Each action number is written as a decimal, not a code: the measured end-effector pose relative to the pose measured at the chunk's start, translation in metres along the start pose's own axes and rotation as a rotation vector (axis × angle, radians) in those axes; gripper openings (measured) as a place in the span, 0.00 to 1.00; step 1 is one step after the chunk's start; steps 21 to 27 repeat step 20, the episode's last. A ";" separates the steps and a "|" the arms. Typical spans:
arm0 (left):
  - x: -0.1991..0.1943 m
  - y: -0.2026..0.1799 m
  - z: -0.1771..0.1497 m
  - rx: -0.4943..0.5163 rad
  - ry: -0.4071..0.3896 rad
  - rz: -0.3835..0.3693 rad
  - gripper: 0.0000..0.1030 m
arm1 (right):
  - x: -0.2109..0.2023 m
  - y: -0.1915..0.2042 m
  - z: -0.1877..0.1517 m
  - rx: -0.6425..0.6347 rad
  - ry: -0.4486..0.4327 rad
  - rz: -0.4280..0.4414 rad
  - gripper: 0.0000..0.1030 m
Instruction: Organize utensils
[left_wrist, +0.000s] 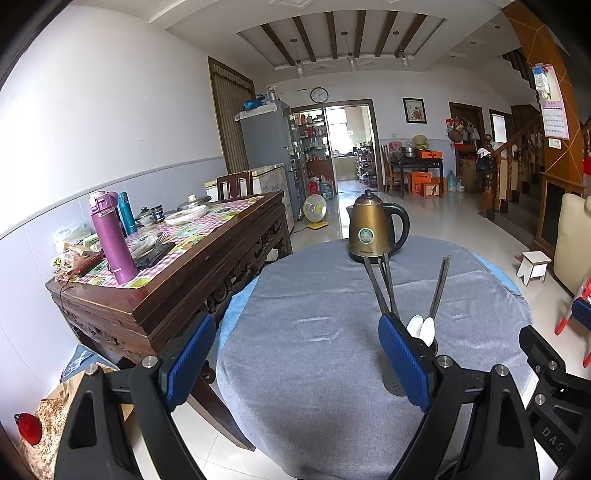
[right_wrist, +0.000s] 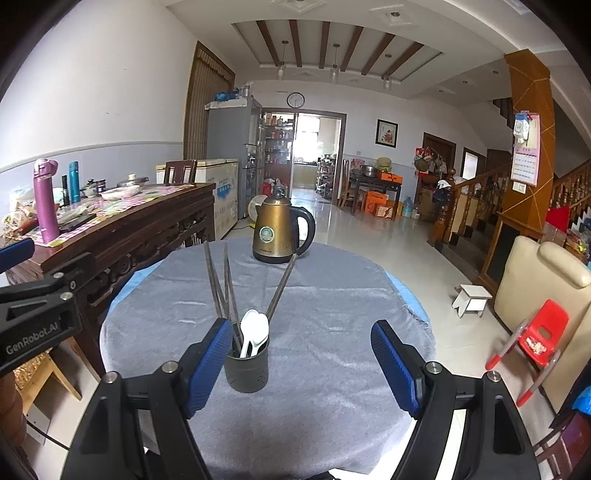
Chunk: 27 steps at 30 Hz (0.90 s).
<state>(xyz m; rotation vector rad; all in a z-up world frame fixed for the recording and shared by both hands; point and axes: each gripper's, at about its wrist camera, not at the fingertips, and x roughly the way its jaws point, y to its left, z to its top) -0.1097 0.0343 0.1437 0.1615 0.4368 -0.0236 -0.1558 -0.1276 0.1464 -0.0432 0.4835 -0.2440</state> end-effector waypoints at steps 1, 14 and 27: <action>0.000 0.001 0.000 0.000 0.001 0.000 0.87 | 0.000 -0.001 0.000 0.007 0.002 0.003 0.78; 0.016 0.008 -0.002 -0.020 0.021 0.008 0.87 | 0.016 0.003 0.001 0.034 0.018 0.061 0.78; 0.034 0.014 -0.006 -0.057 0.036 0.004 0.87 | 0.034 0.004 -0.001 0.037 0.045 0.075 0.78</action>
